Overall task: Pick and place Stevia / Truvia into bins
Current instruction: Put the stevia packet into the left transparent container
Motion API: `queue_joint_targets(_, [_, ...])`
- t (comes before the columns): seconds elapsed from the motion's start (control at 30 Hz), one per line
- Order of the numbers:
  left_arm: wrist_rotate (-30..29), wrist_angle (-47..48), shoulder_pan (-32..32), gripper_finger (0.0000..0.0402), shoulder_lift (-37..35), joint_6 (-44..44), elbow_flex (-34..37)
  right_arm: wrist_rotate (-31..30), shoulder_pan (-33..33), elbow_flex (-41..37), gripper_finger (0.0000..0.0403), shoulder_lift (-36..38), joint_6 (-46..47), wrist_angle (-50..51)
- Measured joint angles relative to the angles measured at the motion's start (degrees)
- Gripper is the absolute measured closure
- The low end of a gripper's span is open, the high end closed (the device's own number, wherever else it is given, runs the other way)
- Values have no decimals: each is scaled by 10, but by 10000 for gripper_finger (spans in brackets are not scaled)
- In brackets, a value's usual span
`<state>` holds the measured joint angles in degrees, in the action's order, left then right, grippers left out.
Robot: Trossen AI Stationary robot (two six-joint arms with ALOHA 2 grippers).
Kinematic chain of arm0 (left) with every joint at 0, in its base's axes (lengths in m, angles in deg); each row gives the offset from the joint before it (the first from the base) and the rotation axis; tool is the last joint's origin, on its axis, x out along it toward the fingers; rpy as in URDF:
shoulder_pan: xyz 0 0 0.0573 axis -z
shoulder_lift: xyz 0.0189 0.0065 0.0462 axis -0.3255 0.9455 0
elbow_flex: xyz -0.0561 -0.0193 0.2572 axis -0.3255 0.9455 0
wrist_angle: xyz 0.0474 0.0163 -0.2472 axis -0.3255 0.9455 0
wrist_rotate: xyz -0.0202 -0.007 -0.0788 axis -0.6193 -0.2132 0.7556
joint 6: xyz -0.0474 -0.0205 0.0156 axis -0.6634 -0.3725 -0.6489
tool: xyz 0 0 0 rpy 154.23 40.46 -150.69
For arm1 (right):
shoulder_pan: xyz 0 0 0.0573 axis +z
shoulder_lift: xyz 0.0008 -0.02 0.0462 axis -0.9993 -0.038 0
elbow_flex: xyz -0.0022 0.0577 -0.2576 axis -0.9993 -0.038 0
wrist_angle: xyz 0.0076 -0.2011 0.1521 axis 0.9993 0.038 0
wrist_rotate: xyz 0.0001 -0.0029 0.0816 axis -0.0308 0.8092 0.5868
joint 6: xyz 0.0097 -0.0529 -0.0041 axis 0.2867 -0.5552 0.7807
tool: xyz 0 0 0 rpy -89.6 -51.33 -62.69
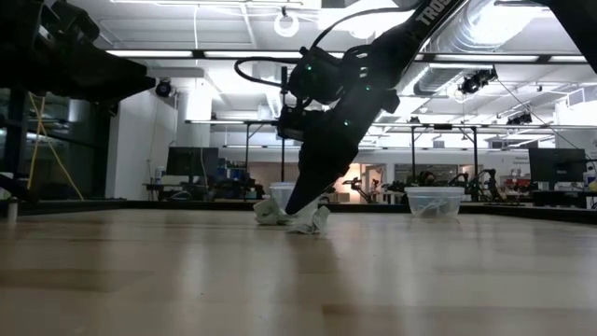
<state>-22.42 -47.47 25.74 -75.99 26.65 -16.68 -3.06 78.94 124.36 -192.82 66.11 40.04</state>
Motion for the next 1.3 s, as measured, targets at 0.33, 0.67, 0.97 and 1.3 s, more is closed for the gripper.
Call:
queue_joint_targets(0.33, [0, 0, 0, 215, 0, 0, 0, -2, 0, 1, 336, -11, -5, 11])
queue_joint_targets(0.67, [0, 0, 0, 215, 0, 0, 0, -8, 3, 1, 392, -11, -8, 24])
queue_joint_targets(0.97, [0, 0, 0, 215, 0, 0, 0, -12, 11, 2, 400, -11, 5, 36])
queue_joint_targets(1.3, [0, 0, 0, 215, 0, 0, 0, -19, 30, 56, 402, -13, -1, 100])
